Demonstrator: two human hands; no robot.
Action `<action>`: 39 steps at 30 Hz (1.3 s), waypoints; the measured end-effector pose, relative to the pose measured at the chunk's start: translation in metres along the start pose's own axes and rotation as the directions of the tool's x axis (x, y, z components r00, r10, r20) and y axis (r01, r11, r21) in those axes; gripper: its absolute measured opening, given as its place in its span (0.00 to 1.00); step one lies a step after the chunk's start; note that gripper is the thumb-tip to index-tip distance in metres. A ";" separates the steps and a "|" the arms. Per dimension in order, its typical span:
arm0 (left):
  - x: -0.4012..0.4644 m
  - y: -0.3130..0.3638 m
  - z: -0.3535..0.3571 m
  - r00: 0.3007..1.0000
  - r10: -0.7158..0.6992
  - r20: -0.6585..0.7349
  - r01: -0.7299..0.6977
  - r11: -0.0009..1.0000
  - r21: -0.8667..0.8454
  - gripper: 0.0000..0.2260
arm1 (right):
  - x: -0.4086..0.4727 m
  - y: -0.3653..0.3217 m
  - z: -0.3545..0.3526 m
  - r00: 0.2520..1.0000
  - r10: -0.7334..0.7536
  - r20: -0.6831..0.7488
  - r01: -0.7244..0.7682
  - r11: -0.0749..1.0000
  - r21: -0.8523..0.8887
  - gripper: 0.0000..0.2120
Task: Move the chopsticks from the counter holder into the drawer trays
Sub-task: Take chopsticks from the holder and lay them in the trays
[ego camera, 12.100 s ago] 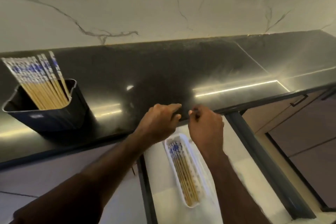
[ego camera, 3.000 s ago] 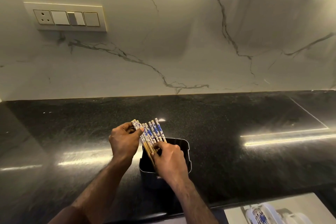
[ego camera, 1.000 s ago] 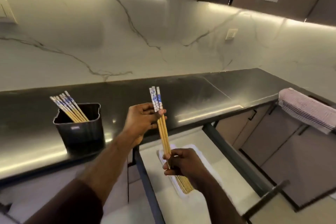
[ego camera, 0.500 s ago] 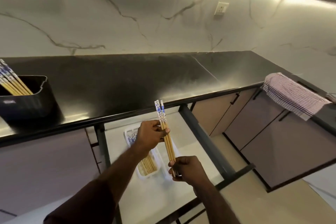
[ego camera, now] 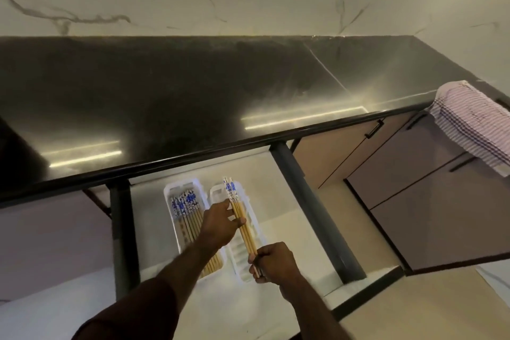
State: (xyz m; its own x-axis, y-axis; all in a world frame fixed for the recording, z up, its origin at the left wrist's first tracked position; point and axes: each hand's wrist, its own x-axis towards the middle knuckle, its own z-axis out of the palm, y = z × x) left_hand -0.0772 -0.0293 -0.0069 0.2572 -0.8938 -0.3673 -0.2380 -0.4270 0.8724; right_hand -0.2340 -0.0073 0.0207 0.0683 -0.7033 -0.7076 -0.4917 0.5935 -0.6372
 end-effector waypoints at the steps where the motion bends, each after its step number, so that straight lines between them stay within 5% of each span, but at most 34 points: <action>1: 0.004 -0.004 0.002 1.000 0.023 -0.003 -0.023 0.998 0.065 0.19 | 0.006 0.000 0.002 1.000 0.016 0.007 -0.016 1.000 0.008 0.09; 7: 0.024 -0.036 0.012 0.998 0.065 0.013 -0.061 0.830 0.555 0.36 | 0.050 0.009 0.017 0.989 0.143 0.045 -0.145 0.989 0.030 0.12; 14: 0.021 -0.056 0.022 0.965 0.191 0.181 -0.254 0.485 0.837 0.33 | 0.075 0.018 0.019 0.986 0.169 0.002 -0.166 0.972 -0.166 0.05; 20: 0.022 -0.060 0.033 0.944 0.186 0.271 -0.318 0.309 0.896 0.26 | 0.088 0.018 0.025 0.990 0.132 0.042 -0.105 0.913 -0.394 0.09; 26: 0.030 -0.055 0.036 0.942 0.112 0.317 -0.334 0.193 0.923 0.24 | 0.093 0.026 0.036 0.998 0.037 0.052 0.011 0.694 -0.720 0.18; 35: 0.036 -0.051 0.040 0.944 0.071 0.323 -0.330 0.111 0.938 0.20 | 0.090 0.034 0.044 0.985 -0.172 0.012 0.127 0.677 -0.725 0.20; 39: 0.038 -0.052 0.040 0.945 0.070 0.321 -0.328 0.155 0.932 0.16 | 0.089 0.031 0.046 0.973 -0.227 0.050 0.192 0.665 -0.722 0.17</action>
State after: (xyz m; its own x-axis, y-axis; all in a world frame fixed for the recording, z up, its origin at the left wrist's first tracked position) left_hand -0.0923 -0.0469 -0.0787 -0.0741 -0.9181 -0.3893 -0.9940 0.0994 -0.0451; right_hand -0.2033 -0.0333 -0.0756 0.2215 -0.7992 -0.5587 -0.9404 -0.0235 -0.3393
